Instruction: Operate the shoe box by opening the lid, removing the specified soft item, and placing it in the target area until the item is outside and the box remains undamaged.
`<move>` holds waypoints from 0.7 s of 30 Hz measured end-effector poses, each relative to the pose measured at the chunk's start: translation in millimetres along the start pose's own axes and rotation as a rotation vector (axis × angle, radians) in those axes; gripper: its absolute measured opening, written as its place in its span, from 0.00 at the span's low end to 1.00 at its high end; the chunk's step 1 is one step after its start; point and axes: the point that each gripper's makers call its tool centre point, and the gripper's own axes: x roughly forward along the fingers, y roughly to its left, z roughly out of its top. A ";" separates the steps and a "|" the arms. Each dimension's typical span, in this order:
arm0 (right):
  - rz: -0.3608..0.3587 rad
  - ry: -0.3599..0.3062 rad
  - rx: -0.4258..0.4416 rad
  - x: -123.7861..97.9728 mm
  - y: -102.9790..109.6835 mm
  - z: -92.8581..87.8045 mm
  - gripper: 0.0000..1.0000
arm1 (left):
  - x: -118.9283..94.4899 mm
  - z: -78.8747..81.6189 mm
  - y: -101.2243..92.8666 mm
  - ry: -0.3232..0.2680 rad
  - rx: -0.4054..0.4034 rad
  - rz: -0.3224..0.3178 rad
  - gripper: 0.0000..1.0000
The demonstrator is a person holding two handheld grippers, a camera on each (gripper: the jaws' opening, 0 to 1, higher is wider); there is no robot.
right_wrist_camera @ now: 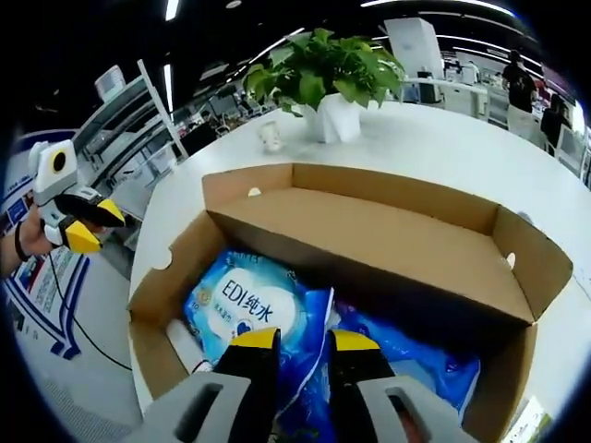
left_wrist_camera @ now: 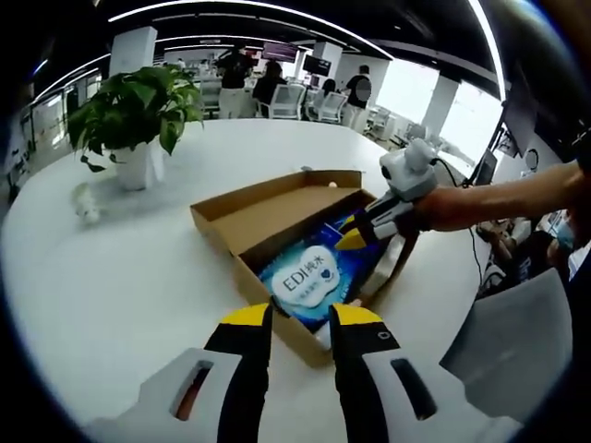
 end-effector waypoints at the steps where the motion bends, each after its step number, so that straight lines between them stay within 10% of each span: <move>1: -0.003 0.004 -0.005 1.7 0.1 -1.4 0.13 | -0.3 -0.5 1.1 -0.001 -0.004 0.000 0.24; 21: -0.052 0.018 0.026 3.9 -11.3 -1.3 0.00 | 4.1 -6.4 -10.1 -0.006 -0.019 -0.012 0.23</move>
